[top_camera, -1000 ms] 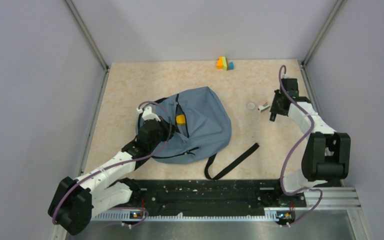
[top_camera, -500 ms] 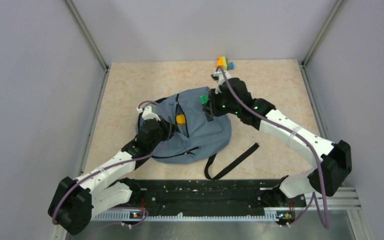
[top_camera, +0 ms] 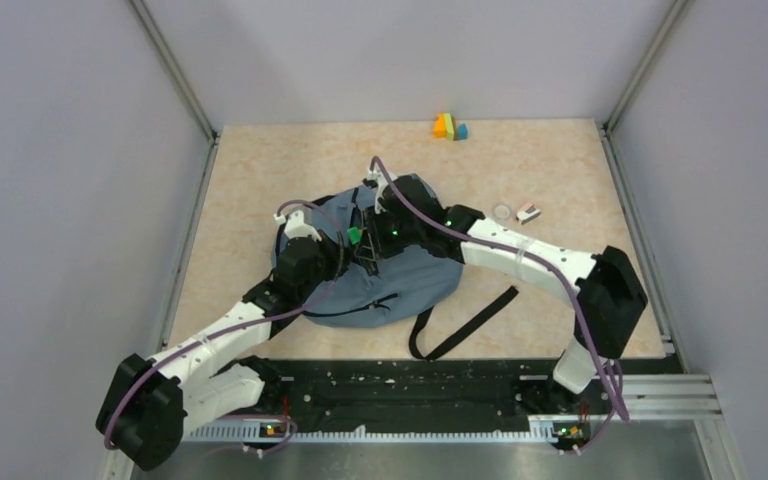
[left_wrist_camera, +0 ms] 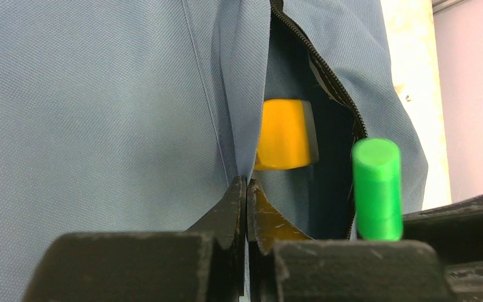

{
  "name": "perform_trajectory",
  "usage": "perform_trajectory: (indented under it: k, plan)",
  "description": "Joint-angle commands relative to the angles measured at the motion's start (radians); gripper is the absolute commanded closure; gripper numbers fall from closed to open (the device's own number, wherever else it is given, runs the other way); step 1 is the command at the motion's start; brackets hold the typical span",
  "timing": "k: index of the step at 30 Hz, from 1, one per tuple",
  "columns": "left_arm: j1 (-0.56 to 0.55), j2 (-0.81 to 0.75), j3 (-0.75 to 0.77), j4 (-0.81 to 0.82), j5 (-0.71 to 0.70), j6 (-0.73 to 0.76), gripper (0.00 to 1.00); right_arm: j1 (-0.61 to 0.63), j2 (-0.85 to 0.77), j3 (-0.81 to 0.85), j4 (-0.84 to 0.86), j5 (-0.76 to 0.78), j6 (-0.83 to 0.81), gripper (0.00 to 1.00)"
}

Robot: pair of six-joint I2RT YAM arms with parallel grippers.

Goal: Pack the student bag
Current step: Place the stationery in the student bag.

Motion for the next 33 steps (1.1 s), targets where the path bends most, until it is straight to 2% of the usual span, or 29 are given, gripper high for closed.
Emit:
perform_trajectory:
  k: [1,6,10,17,33]
  plan:
    - [0.003,-0.016,0.035,0.023,-0.002,0.010,1.00,0.024,0.041,0.117,0.002,0.029,0.065,1.00]
    - [0.002,-0.013,0.038,0.030,0.003,0.010,1.00,0.046,0.103,0.179,-0.058,0.123,0.077,1.00]
    - [0.003,-0.013,0.038,0.029,0.003,0.008,1.00,0.053,0.133,0.192,-0.106,0.261,0.062,1.00]
    - [0.003,-0.010,0.039,0.033,0.006,0.009,1.00,0.062,0.203,0.235,-0.153,0.300,0.047,1.00]
    - [0.003,-0.001,0.042,0.039,0.010,0.010,1.00,0.105,0.279,0.337,-0.296,0.595,-0.014,1.00]
